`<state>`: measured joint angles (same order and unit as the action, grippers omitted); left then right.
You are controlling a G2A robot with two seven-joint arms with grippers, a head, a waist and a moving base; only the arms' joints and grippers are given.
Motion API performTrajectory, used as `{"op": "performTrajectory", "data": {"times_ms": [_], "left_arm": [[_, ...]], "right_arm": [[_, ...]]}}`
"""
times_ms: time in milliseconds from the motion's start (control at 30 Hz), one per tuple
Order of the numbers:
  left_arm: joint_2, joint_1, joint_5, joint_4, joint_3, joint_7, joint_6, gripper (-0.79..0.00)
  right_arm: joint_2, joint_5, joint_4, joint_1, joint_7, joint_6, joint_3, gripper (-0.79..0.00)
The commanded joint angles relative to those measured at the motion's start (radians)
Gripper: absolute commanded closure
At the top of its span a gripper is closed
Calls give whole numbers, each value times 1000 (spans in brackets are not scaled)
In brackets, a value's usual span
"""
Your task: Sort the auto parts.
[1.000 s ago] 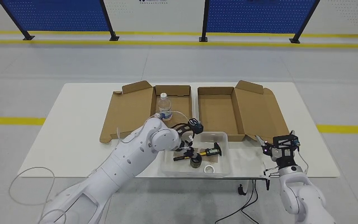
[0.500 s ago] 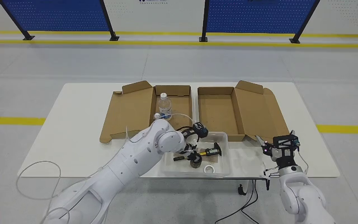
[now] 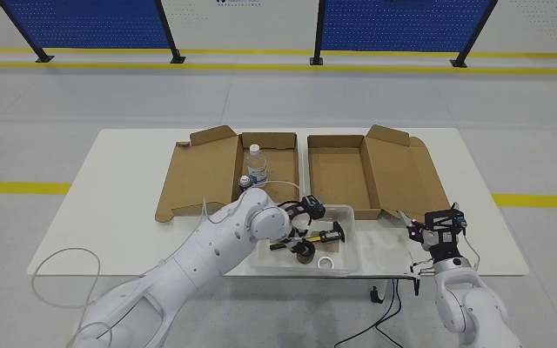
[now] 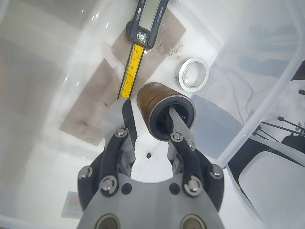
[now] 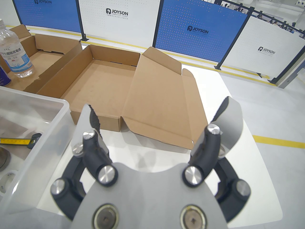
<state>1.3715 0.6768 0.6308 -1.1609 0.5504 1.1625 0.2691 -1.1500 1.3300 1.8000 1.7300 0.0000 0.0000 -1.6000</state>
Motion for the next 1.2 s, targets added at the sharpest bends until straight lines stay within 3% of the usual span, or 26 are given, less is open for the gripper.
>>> {"op": "performTrajectory", "data": {"times_ms": [0,67,367,567,733,967,1167], "left_arm": [[2,-1,3,2,-2,1,1,-188],[3,-1,5,2,-2,1,1,0],[-5,9,13,-35,28,-2,-3,0],[-32,29,20,-106,92,8,-6,0],[-77,84,41,-229,201,30,-13,0],[-139,219,37,-474,364,90,-22,0],[-165,302,24,-605,423,145,-26,0]], "right_arm": [[0,0,0,0,0,0,0,-785],[0,0,0,0,0,0,0,-785],[0,0,0,0,0,0,0,-785],[0,0,0,0,0,0,0,-785],[0,0,0,0,0,0,0,-785],[0,0,0,0,0,0,0,-785],[0,0,0,0,0,0,0,-785]]}}
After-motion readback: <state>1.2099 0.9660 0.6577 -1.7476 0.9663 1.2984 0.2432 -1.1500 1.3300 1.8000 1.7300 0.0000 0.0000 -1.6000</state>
